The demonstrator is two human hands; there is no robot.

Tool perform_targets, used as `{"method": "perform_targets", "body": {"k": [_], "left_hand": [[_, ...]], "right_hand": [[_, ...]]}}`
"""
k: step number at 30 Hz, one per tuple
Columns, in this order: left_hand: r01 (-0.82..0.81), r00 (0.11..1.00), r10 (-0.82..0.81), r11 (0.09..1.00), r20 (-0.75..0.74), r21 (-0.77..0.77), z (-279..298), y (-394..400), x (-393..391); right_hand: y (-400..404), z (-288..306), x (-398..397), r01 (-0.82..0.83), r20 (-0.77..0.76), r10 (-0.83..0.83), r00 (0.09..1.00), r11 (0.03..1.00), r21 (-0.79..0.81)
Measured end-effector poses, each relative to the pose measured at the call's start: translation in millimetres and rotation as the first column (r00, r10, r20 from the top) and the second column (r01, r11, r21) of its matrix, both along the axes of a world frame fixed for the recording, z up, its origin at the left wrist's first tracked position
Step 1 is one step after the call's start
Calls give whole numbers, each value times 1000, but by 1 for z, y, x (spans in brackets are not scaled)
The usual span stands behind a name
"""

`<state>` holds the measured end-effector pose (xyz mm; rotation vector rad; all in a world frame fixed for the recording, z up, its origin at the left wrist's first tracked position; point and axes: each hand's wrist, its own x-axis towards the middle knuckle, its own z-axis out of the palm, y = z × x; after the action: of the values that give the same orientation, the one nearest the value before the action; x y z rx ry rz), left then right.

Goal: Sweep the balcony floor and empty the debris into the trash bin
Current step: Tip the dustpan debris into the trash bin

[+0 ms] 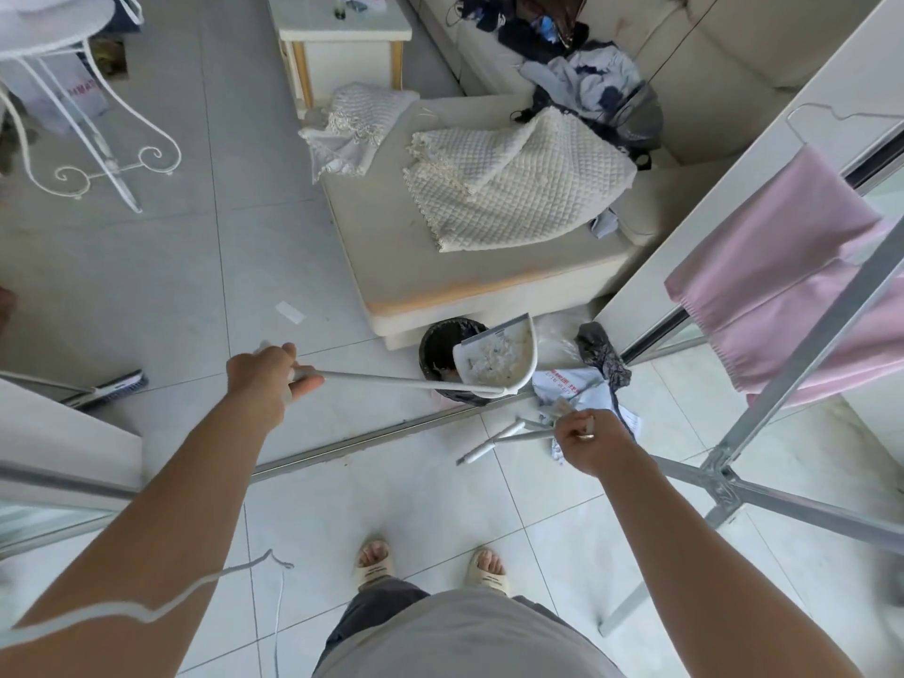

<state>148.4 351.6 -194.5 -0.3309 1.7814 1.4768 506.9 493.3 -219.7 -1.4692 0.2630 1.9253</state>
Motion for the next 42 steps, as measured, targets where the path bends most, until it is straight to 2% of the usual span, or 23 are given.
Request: {"method": "perform_targets", "body": {"k": [5, 10, 14, 23, 31, 42], "left_hand": [[-125, 989, 128, 992, 80, -34, -32, -13, 0], [-195, 957, 214, 975, 198, -109, -62, -31, -9], [-197, 928, 229, 971, 295, -136, -81, -49, -16], [-337, 774, 361, 930, 520, -144, -97, -83, 11], [-355, 708, 379, 920, 596, -162, -104, -91, 22], [-297, 756, 294, 950, 584, -95, -126, -100, 32]], "right_hand": [[11, 23, -7, 99, -26, -98, 995, 995, 18], [17, 33, -17, 114, -39, -113, 993, 993, 20], [17, 43, -26, 66, -16, -65, 998, 997, 47], [20, 54, -34, 47, -5, -47, 999, 997, 66], [24, 63, -41, 25, 12, -26, 1000, 994, 106], [37, 66, -42, 26, 4, -27, 1000, 991, 135]]}}
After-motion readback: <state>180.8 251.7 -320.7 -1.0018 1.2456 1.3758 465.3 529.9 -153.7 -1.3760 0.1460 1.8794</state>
